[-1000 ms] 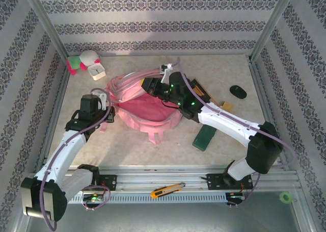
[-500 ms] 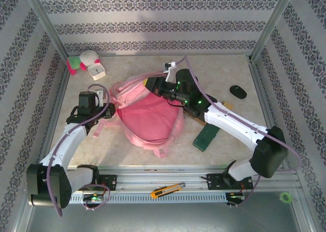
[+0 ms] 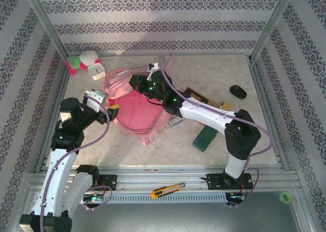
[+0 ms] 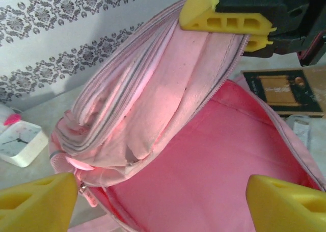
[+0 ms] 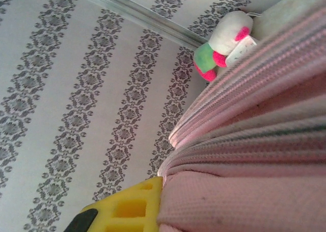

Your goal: Pack the student bag

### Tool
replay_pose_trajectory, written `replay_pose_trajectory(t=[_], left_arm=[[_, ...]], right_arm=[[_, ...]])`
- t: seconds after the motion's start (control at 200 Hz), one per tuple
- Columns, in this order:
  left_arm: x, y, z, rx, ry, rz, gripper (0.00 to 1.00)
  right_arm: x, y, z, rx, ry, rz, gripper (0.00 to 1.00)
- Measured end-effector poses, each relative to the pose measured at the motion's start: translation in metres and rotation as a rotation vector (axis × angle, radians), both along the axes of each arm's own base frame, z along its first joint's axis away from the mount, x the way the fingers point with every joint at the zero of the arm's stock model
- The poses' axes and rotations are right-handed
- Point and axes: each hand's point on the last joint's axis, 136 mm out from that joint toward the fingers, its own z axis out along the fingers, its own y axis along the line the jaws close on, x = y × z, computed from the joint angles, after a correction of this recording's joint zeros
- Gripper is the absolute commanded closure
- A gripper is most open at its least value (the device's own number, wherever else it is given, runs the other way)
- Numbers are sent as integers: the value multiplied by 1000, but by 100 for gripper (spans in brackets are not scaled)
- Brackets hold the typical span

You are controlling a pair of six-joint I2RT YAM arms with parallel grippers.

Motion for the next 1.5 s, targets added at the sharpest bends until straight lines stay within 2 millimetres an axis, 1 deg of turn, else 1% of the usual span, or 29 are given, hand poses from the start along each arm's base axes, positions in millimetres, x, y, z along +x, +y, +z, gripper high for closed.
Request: replay_pose_trajectory(t=[0.13, 0.29, 0.325, 0.355, 0.41, 0.435, 0.46, 0.49, 0.55, 0.575, 0.6, 0.655, 0.749, 0.824, 0.914, 0.944, 1.014, 1.054, 1.094, 1.119, 1.154, 1.174, 1.194, 1.249, 1.274, 1.294, 1.334, 1.399, 1.499], left_arm=[[18, 7, -3, 59, -25, 27, 13], [45, 5, -28, 114, 33, -1, 12], [49, 4, -33, 126, 38, -5, 14], [52, 3, -36, 134, 41, -7, 17], [58, 2, -39, 148, 39, -5, 28], [61, 3, -39, 150, 37, 5, 34], [64, 4, -39, 150, 32, 17, 44], [66, 6, -37, 156, 20, 30, 54], [70, 10, -32, 165, -2, 54, 78], [72, 12, -31, 167, -8, 65, 85], [73, 13, -28, 169, -19, 72, 90], [74, 14, -24, 177, -38, 83, 94], [73, 17, -21, 200, -59, 96, 96], [70, 18, -21, 214, -64, 97, 96], [64, 18, -23, 229, -65, 84, 96], [61, 17, -24, 231, -66, 79, 96], [55, 15, -27, 236, -63, 64, 96], [52, 15, -29, 238, -61, 59, 95], [49, 14, -30, 242, -57, 53, 94], [48, 14, -31, 244, -52, 50, 92], [46, 14, -32, 249, -49, 47, 85], [45, 14, -32, 255, -47, 44, 78], [43, 14, -33, 255, -42, 41, 71], [38, 13, -35, 268, -31, 23, 44], [35, 12, -36, 269, -21, 14, 35], [33, 10, -36, 271, -16, 3, 30], [28, 8, -35, 276, -4, -21, 24], [22, 2, -28, 282, 4, -59, 17], [15, -12, -14, 300, -15, -124, 12]], right_arm=[[1, 9, -3, 9, 14, -16, 100], [-3, 16, 3, 31, 21, -25, 100], [-4, 17, 4, 34, 23, -25, 100], [-5, 18, 4, 35, 23, -22, 100], [-7, 20, 5, 38, 25, -18, 100], [-7, 21, 6, 39, 26, -18, 100], [-7, 21, 6, 40, 27, -19, 98], [-7, 21, 6, 42, 30, -19, 95], [-7, 21, 6, 46, 34, -21, 81], [-7, 21, 6, 45, 34, -17, 75], [-8, 22, 6, 51, 39, -17, 69], [-11, 22, 6, 55, 40, -5, 61], [-25, 9, -3, 49, 65, 3, 55], [-33, -10, -14, 52, 106, -13, 52], [-29, -35, -28, 65, 153, -49, 51], [-25, -45, -33, 70, 170, -69, 51], [-17, -57, -43, 83, 200, -99, 53], [-14, -61, -47, 91, 217, -110, 63], [-12, -64, -51, 98, 232, -119, 78], [-12, -65, -51, 107, 239, -122, 85], [-10, -65, -51, 122, 247, -124, 96], [-10, -65, -51, 126, 246, -123, 100], [-9, -65, -50, 139, 253, -126, 100], [-7, -62, -50, 158, 256, -124, 100], [-7, -61, -51, 161, 258, -123, 100], [-6, -61, -52, 161, 259, -123, 100], [-5, -59, -55, 160, 264, -123, 100], [-6, -52, -58, 154, 269, -114, 100], [-8, -39, -61, 151, 275, -105, 100]])
